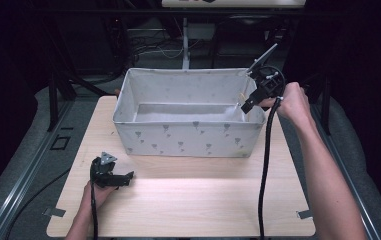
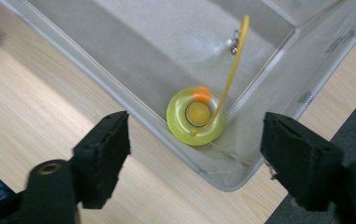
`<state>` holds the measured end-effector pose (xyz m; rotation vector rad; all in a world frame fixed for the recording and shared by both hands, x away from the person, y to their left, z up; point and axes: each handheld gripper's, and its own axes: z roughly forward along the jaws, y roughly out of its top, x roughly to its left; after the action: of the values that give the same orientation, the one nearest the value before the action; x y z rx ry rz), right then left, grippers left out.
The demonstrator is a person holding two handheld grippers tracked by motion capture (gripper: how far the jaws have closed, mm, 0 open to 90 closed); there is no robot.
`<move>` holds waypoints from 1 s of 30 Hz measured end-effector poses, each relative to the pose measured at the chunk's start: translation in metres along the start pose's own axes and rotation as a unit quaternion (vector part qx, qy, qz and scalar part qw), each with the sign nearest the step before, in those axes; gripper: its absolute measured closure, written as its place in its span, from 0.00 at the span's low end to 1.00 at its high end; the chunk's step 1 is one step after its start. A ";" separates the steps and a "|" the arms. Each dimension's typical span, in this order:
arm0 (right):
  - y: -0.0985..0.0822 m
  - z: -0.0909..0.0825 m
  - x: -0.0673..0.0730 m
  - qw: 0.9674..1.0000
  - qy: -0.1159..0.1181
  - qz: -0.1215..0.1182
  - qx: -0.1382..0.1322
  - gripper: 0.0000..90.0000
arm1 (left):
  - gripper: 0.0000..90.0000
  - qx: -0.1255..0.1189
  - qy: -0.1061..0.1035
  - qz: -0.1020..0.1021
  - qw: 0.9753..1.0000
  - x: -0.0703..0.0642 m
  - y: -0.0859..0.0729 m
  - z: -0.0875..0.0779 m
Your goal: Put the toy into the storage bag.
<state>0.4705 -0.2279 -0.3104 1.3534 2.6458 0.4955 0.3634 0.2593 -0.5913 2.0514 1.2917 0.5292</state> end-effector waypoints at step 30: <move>-0.041 0.010 0.118 0.985 0.025 -0.162 -0.047 0.00 | 0.00 -0.003 0.003 0.001 1.000 0.000 0.000 0.000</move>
<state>0.3726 -0.1524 -0.3302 0.8694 2.7660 0.6061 0.3637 0.2591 -0.5917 2.0485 1.2892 0.5399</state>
